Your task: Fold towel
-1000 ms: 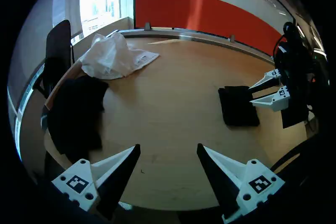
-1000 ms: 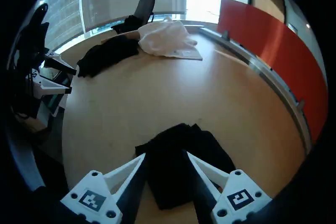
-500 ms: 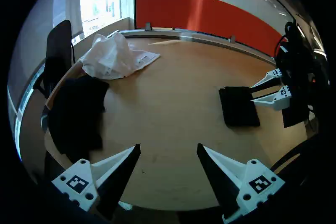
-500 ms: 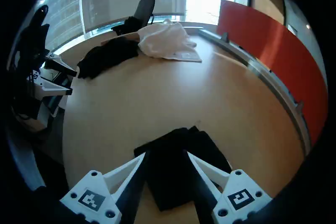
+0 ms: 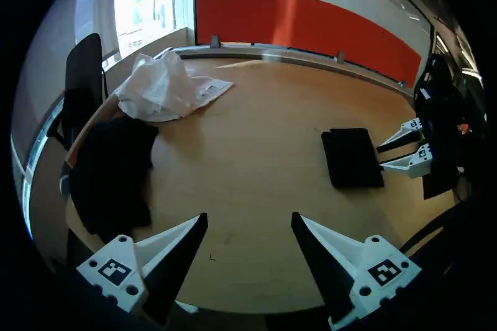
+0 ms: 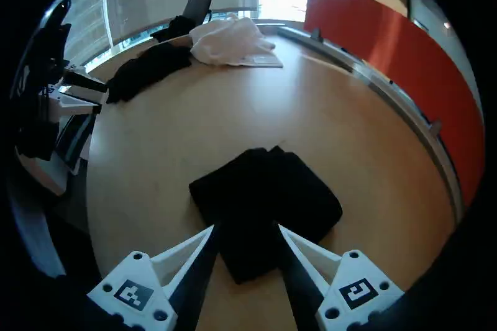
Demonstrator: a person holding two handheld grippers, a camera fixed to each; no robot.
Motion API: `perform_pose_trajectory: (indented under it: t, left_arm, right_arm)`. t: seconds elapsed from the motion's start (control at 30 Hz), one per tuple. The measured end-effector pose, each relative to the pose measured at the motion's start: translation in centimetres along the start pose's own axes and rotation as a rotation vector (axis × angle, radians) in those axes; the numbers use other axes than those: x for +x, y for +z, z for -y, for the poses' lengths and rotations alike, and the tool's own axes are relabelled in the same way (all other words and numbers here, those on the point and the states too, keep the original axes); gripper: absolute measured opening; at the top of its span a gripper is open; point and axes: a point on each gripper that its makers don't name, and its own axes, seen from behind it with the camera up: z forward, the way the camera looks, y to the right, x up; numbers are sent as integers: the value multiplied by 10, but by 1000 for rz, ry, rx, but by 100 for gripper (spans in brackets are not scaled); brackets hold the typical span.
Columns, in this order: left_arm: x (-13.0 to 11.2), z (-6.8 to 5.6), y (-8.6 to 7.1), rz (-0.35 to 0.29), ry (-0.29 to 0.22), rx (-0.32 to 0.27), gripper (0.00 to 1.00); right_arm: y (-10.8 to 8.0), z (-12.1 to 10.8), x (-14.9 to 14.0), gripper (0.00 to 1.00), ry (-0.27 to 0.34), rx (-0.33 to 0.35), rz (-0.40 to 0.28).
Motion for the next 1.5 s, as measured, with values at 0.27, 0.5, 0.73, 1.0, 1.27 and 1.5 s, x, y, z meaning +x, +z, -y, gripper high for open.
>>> perform_pose_trajectory:
  t: [0.27,0.5,0.73,1.0,1.27,1.5]
  left_arm:
    - [2,-3,1,-2,10,-6,100]
    - [2,-5,1,-2,14,-8,100]
    - [2,-5,-1,-3,18,-7,100]
    - [1,-6,-1,-3,16,-6,100]
    - [0,-7,-2,-2,14,-4,100]
    - [0,-7,-3,-3,15,-2,100]
  right_arm:
    - [-4,2,-23,61,33,-16,26]
    - [-3,5,-41,61,52,-26,51]
    - [0,9,-62,61,77,-29,82]
    - [4,11,-75,61,110,-31,101]
    - [7,13,-77,52,131,-32,101]
    - [6,7,-78,31,146,-53,96]
